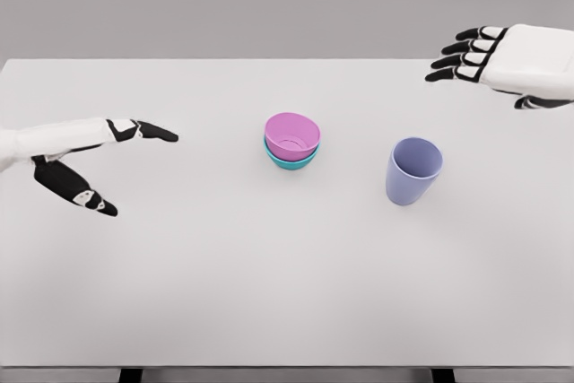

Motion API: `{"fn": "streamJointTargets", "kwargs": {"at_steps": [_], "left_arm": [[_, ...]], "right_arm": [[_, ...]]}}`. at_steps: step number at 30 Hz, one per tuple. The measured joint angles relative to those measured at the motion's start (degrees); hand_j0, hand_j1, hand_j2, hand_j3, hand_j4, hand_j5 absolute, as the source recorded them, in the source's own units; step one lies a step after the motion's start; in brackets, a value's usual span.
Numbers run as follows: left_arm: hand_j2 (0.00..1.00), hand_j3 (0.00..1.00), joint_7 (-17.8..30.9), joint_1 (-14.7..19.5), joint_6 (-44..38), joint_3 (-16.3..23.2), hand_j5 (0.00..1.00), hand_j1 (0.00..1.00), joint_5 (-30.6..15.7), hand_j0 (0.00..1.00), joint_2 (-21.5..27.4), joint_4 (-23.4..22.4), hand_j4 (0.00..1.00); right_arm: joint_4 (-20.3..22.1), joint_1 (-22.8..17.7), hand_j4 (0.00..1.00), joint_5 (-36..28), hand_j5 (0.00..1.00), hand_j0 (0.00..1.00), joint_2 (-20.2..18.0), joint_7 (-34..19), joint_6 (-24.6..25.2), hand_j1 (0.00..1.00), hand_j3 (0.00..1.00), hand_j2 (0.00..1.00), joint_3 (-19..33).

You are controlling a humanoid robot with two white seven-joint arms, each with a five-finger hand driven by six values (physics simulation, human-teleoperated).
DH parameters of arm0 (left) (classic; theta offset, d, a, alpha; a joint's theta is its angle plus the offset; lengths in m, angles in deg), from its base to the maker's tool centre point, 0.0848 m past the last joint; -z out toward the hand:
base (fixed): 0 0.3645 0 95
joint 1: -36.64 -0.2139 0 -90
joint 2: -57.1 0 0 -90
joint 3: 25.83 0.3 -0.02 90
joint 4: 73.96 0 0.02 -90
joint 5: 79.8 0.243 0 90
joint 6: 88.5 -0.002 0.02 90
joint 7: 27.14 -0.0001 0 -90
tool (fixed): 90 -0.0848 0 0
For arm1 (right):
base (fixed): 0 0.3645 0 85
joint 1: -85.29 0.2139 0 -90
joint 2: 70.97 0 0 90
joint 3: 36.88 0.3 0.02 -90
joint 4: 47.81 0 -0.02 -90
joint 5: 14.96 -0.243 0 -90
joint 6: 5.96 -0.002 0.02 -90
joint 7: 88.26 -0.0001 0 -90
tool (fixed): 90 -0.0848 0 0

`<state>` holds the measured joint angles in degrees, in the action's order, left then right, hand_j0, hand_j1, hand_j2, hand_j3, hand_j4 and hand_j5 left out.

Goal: Stacking bowl and cup with both arms

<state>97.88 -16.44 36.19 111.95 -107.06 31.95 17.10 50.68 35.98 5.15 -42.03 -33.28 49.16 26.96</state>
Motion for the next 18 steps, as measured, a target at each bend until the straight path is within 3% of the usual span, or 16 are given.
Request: {"fn": "streamJointTargets", "kwargs": {"at_steps": [5,9,18], "left_arm": [[1.0,1.0,-0.01,0.01,0.37,-0.13,1.0,1.0,-0.99,1.0,0.59,-1.14,1.0],[1.0,1.0,-0.01,-1.14,0.44,-0.16,1.0,1.0,-1.15,1.0,0.69,-1.42,1.0],[1.0,1.0,-0.01,-1.14,0.45,-0.19,1.0,1.0,-1.19,1.0,0.75,-1.51,1.0]], "right_arm": [[-4.07,-0.27,1.0,-1.78,1.0,1.0,0.42,0.0,0.18,1.0,1.0,1.0,-1.88],[-5.06,0.26,1.0,-2.03,1.0,1.0,0.89,0.0,0.62,1.0,1.0,1.0,-7.25],[-9.95,1.76,1.0,-0.08,1.0,1.0,4.91,0.0,0.57,1.0,1.0,1.0,-12.39]]}}
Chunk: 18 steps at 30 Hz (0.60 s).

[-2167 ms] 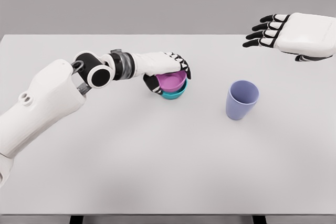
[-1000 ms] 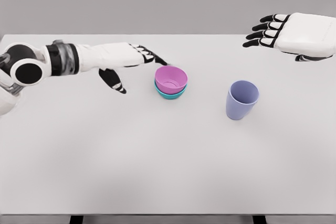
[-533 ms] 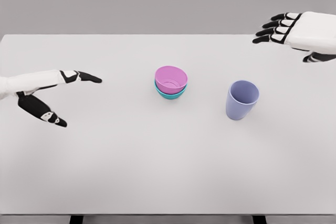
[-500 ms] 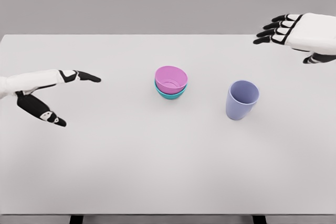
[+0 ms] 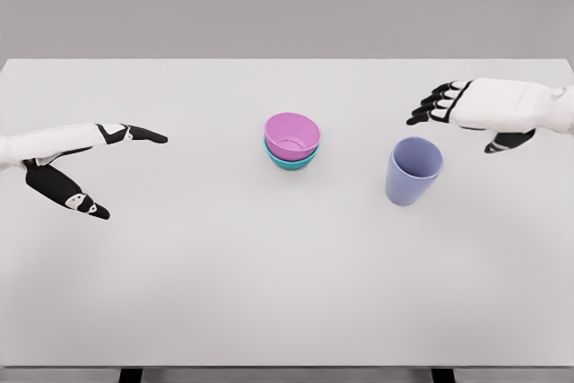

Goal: Stacking bowl and cup with both arms

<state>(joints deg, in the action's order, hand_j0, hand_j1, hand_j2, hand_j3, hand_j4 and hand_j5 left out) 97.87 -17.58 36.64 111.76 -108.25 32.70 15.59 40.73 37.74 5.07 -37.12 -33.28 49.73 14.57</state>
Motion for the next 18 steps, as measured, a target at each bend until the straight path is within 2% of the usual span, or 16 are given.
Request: {"fn": "streamJointTargets", "kwargs": {"at_steps": [7,18], "left_arm": [[1.0,1.0,0.0,0.0,0.0,0.01,1.0,1.0,0.01,1.0,0.0,-0.02,1.0],[1.0,1.0,0.0,0.0,0.0,0.02,1.0,1.0,0.01,1.0,-0.09,0.0,1.0]], "right_arm": [[-0.4,1.67,1.0,0.15,1.0,1.0,2.05,0.0,-0.29,1.0,1.0,1.0,-3.36],[-1.02,3.08,1.0,0.17,1.0,1.0,3.27,0.0,-0.36,1.0,1.0,1.0,-6.7]]}}
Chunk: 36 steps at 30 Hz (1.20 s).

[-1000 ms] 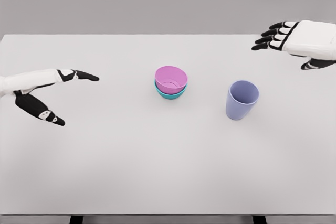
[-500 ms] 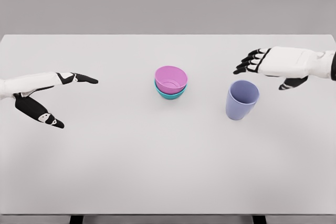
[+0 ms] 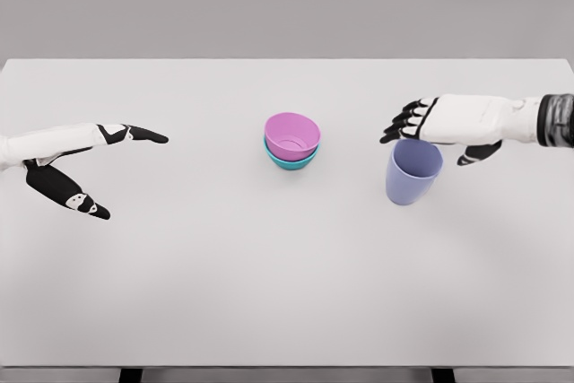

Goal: Stacking bowl and cup with both arms

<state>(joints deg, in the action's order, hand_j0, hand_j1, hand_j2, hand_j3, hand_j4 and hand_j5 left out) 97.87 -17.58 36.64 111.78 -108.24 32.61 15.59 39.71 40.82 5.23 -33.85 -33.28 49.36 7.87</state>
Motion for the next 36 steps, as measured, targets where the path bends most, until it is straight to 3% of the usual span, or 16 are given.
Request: {"fn": "streamJointTargets", "kwargs": {"at_steps": [13,36], "left_arm": [[1.0,1.0,0.0,-0.09,0.0,0.0,1.0,1.0,0.0,1.0,-0.24,0.0,1.0],[1.0,1.0,0.0,-0.09,0.0,0.0,1.0,1.0,0.0,1.0,-0.53,0.0,1.0]], "right_arm": [[-1.26,0.0,1.0,0.02,1.0,1.0,0.81,0.0,-0.44,1.0,1.0,1.0,-2.15],[0.76,0.0,1.0,-0.09,1.0,1.0,0.9,0.0,-0.47,1.0,1.0,1.0,-3.46]]}}
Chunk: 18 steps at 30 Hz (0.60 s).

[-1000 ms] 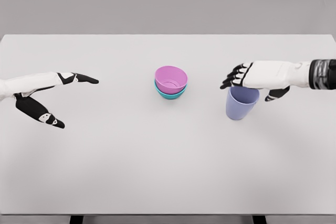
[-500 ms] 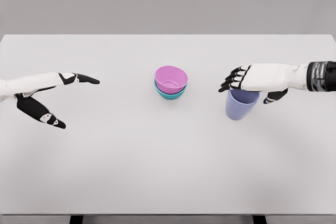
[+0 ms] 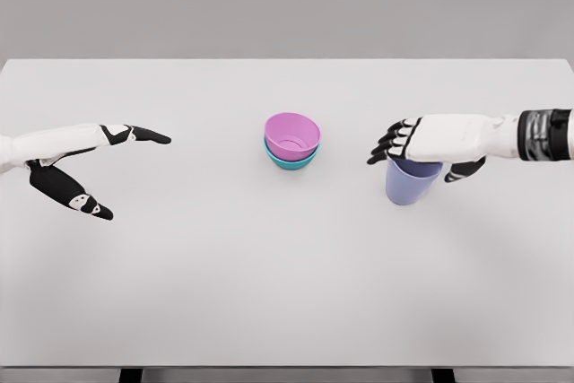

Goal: Stacking bowl and cup with both arms

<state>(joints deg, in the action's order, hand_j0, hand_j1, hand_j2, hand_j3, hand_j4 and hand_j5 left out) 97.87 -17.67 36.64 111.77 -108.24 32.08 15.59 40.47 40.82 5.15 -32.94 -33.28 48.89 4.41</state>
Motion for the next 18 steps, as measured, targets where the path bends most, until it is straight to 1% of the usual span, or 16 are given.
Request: {"fn": "streamJointTargets", "kwargs": {"at_steps": [7,9,10,11,13,14,15,16,18], "left_arm": [[1.0,1.0,0.0,0.0,0.0,0.0,1.0,1.0,0.0,1.0,0.0,0.0,1.0],[1.0,1.0,0.0,0.0,0.0,0.0,1.0,1.0,0.0,1.0,0.0,0.0,1.0],[1.0,1.0,0.0,0.0,0.0,0.0,1.0,1.0,0.0,1.0,0.0,0.0,1.0],[1.0,1.0,0.0,0.0,0.0,0.0,1.0,1.0,0.0,1.0,0.0,0.0,1.0],[1.0,1.0,0.0,0.0,0.0,0.0,1.0,1.0,0.0,1.0,-0.04,0.0,1.0],[1.0,1.0,0.0,0.0,0.0,0.0,1.0,1.0,0.0,1.0,-0.08,0.0,1.0],[1.0,1.0,0.0,0.0,0.0,0.0,1.0,1.0,0.0,1.0,-0.11,0.0,1.0],[1.0,1.0,0.0,0.0,0.0,0.0,1.0,1.0,0.0,1.0,-0.13,0.0,1.0],[1.0,1.0,0.0,0.0,0.0,0.0,1.0,1.0,-0.01,1.0,-0.23,0.0,1.0]], "right_arm": [[0.12,0.0,0.99,-0.06,0.99,0.99,0.0,0.0,0.0,0.99,0.99,0.99,-0.57],[0.04,0.0,0.97,-0.06,0.97,0.97,0.04,0.0,0.0,0.97,0.97,0.97,-0.67],[0.01,0.0,0.94,-0.06,0.94,0.94,0.06,0.0,0.0,0.94,0.94,0.94,-0.7],[0.0,0.0,0.89,-0.06,0.89,0.89,0.06,0.0,0.0,0.89,0.89,0.89,-0.71],[-0.03,0.0,0.75,-0.1,0.75,0.75,0.08,0.0,0.0,0.75,0.75,0.75,-0.71],[-0.03,0.0,0.73,-0.17,0.73,0.73,0.08,0.02,0.01,0.73,0.73,0.73,-0.71],[-0.04,0.0,0.66,-0.22,0.66,0.66,0.08,0.04,0.03,0.66,0.66,0.66,-0.69],[-0.04,0.0,0.65,-0.26,0.65,0.65,0.09,0.04,0.01,0.65,0.65,0.65,-0.65],[-0.05,0.09,0.64,-0.36,0.64,0.64,0.22,0.01,-0.02,0.64,0.64,0.64,-0.53]]}}
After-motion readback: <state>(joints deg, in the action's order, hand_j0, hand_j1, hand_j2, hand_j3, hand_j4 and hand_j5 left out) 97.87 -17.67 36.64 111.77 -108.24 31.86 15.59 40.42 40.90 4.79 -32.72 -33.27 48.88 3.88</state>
